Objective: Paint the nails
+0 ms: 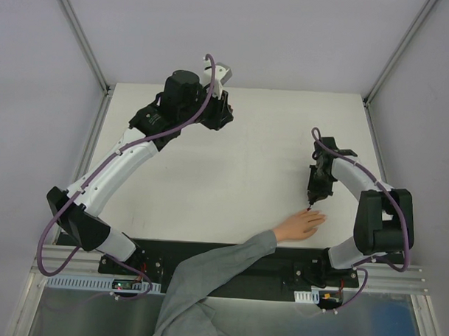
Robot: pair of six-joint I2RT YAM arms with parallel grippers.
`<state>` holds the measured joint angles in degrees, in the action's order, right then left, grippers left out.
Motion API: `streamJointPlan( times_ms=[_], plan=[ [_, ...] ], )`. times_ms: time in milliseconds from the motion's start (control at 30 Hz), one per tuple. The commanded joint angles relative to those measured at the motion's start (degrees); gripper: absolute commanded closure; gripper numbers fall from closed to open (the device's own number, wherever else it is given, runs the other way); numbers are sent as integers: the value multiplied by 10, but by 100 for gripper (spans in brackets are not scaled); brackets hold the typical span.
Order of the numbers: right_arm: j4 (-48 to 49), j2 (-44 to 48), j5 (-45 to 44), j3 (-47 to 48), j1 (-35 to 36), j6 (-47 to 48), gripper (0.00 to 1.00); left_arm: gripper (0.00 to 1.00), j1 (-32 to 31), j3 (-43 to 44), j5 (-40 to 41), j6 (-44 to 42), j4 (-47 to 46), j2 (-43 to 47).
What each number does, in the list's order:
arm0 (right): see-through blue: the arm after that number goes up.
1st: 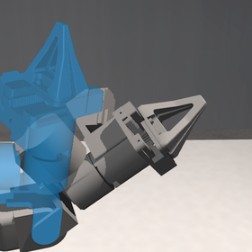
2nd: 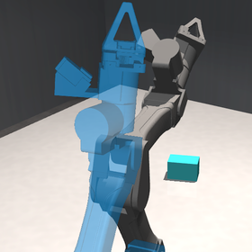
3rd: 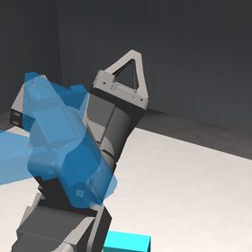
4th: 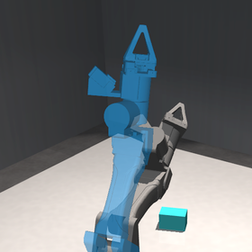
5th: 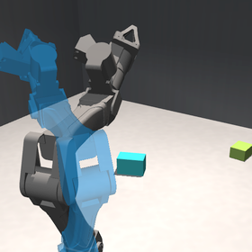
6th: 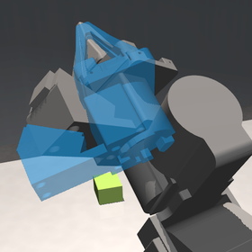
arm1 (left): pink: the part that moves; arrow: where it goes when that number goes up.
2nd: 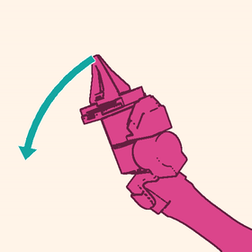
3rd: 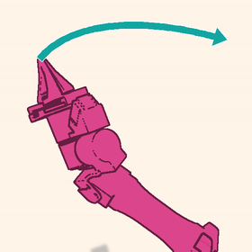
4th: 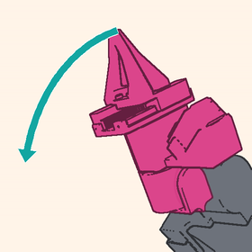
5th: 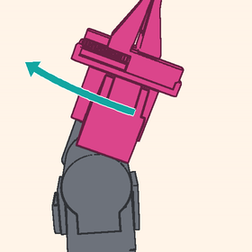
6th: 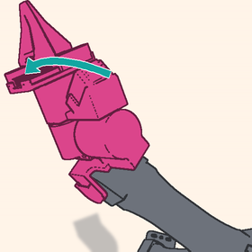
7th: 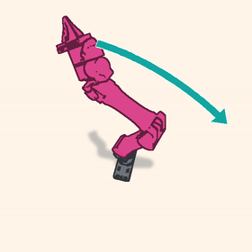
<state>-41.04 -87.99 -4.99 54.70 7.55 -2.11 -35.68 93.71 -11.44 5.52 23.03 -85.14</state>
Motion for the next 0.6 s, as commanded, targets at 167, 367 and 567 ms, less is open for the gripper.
streamJointPlan(
  times_ms=[167,367,567],
  plan=[
    [-21,33,-1,-10,-12,-4,99,100,-4,-5,7,-2,-20,31],
    [-19,32,0,-11,-13,-4,100,100,-4,-8,8,-2,-21,33],
    [-21,23,-2,-13,-10,-6,100,100,-4,-9,8,-2,-21,34]
  ],
)
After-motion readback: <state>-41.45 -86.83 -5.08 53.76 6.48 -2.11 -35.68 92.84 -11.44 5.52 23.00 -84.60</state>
